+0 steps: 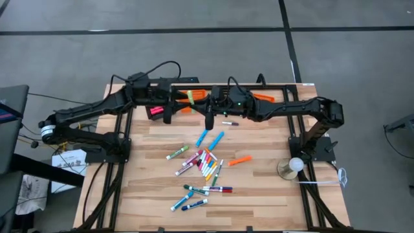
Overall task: Pick & Place Markers
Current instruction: Put the light green highlighter into the left black bin
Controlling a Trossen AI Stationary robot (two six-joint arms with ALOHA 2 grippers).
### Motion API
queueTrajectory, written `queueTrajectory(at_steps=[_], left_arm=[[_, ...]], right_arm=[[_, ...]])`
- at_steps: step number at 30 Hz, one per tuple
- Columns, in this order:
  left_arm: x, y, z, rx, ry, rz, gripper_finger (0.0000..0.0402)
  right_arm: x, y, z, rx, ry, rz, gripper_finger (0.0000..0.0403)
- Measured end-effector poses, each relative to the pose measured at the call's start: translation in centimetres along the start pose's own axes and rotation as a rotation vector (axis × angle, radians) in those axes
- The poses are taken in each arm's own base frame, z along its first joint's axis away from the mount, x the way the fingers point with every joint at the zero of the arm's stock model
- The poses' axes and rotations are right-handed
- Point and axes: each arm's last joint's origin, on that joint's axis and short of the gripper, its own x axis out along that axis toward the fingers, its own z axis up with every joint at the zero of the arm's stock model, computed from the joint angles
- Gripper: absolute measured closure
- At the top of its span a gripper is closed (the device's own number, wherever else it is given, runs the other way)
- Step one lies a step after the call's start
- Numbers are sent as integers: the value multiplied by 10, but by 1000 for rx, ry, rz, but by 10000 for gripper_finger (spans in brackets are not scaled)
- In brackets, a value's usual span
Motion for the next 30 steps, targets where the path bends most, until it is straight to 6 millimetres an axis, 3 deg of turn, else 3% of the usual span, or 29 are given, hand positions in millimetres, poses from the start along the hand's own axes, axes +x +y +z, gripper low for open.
queueTrajectory(at_steps=[21,24,30], left_arm=[[14,-5,-3,-13,-20,-57,246],[20,-6,-6,-16,-8,-67,263],[22,-5,-7,-14,0,-87,342]], right_arm=[[0,0,-3,2,33,-5,358],[0,0,-5,3,46,-9,358],[0,-1,-6,3,59,-12,359]])
